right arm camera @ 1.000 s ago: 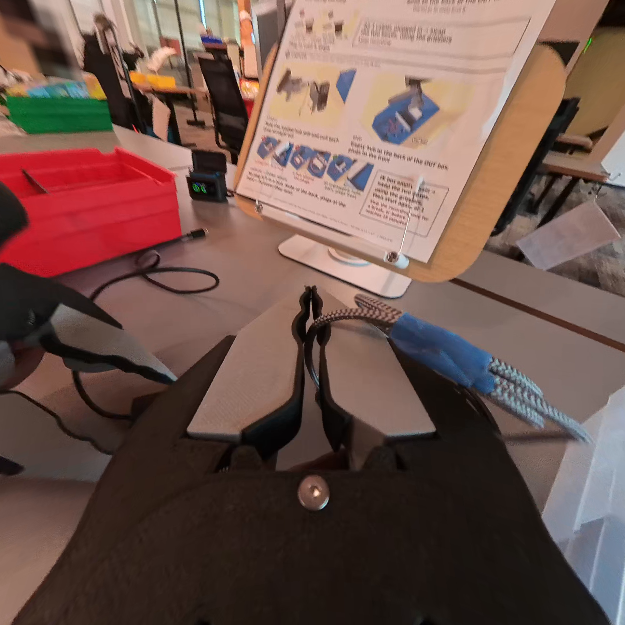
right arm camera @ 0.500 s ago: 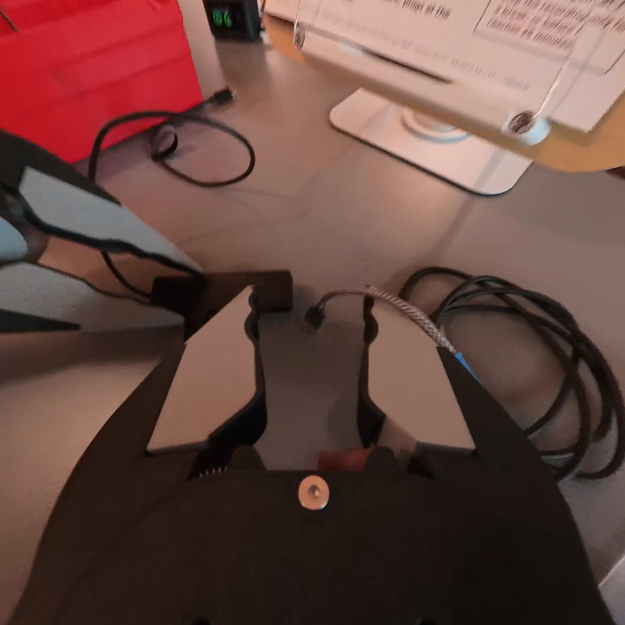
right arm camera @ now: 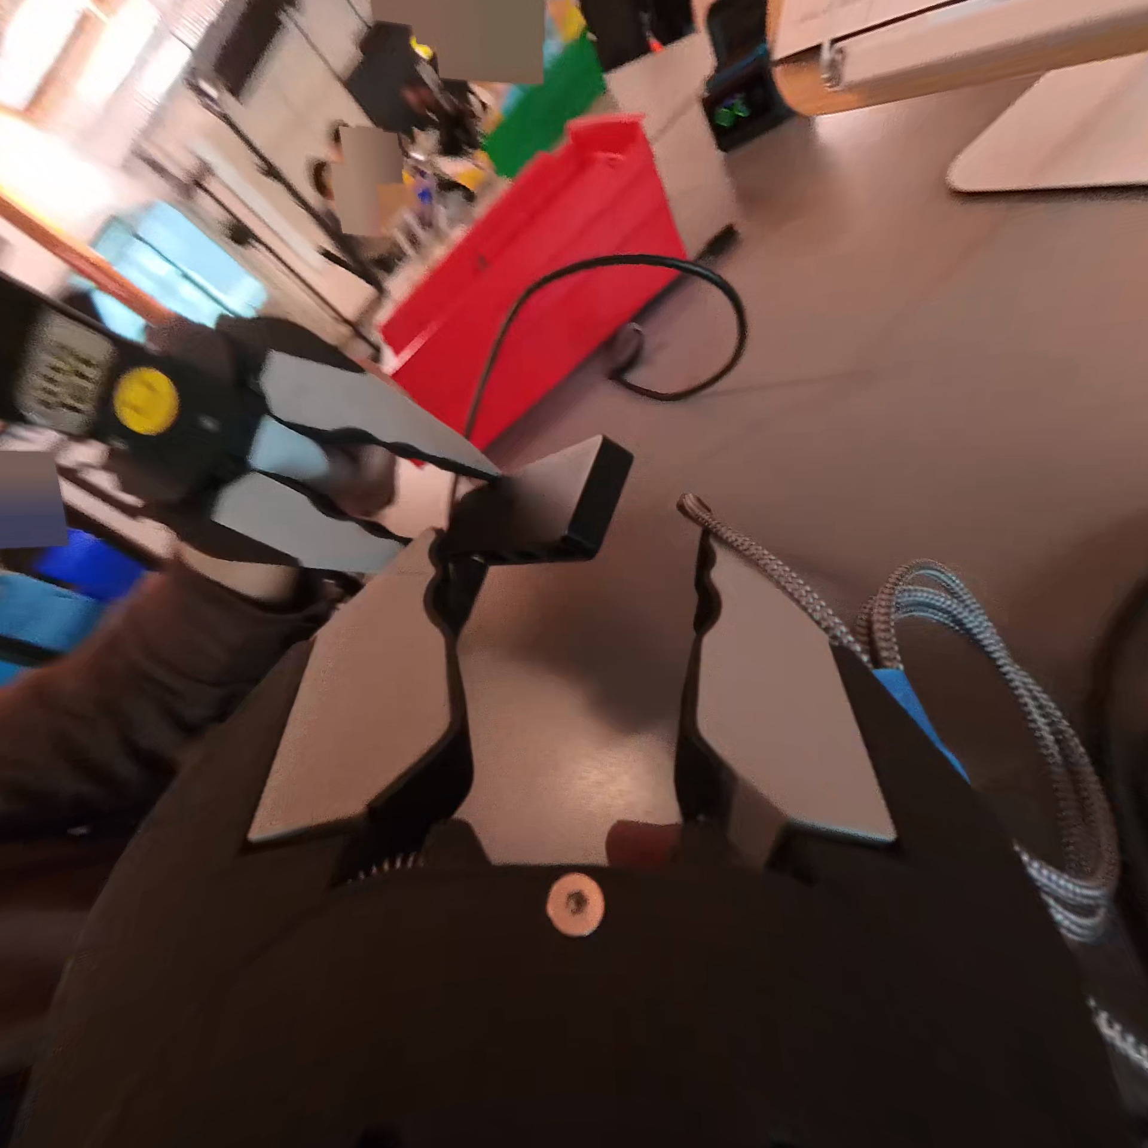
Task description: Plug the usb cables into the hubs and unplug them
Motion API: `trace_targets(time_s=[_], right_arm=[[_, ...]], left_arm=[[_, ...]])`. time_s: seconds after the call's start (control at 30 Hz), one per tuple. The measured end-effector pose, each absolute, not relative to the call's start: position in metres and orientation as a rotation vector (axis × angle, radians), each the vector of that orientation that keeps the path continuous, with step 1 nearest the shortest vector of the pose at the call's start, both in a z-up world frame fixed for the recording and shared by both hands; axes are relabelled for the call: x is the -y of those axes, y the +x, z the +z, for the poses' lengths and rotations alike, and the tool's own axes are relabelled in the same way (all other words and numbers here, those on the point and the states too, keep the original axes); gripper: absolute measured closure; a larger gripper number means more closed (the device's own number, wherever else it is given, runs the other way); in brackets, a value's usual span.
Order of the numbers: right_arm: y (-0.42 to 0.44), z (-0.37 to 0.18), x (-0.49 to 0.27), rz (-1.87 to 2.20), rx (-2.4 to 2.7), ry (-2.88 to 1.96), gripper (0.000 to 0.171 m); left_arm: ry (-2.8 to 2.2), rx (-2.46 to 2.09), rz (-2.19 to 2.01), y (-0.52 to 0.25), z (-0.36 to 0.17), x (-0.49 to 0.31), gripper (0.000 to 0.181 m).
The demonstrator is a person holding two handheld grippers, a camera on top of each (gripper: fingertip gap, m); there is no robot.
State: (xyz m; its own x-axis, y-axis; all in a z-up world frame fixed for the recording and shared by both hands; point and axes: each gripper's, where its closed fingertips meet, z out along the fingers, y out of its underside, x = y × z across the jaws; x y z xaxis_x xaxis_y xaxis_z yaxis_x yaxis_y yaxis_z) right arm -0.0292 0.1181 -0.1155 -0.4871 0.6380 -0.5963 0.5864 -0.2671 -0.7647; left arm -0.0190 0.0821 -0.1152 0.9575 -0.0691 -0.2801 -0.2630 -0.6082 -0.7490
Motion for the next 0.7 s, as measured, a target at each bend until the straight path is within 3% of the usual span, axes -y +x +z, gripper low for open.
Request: trace_targets(time_s=[0.17, 0.23, 0.47, 0.53, 0.7], right_arm=[[-0.023, -0.113, -0.109, 2.046, 1.918, -1.577, 0.119], [-0.016, -0.108, -0.099, 2.145, 1.971, -1.521, 0.155], [-0.021, -0.105, -0.103, 2.243, 1.886, -1.589, 0.161], [-0.022, -0.102, -0.108, 2.279, 1.838, -1.608, 0.164], [-0.023, -0.099, -0.116, 2.385, 1.749, -1.681, 0.165]], left_arm=[[-2.111, -0.302, 0.315, -0.009, -0.111, -0.082, 0.149], [-2.136, -0.312, 0.339, -0.009, -0.118, -0.081, 0.149], [-2.054, -0.242, 0.441, -0.018, -0.117, -0.082, 0.151], [-2.057, -0.238, 0.523, -0.022, -0.123, -0.078, 0.143], [-1.937, -0.44, 1.088, -0.038, -0.123, -0.07, 0.13]])
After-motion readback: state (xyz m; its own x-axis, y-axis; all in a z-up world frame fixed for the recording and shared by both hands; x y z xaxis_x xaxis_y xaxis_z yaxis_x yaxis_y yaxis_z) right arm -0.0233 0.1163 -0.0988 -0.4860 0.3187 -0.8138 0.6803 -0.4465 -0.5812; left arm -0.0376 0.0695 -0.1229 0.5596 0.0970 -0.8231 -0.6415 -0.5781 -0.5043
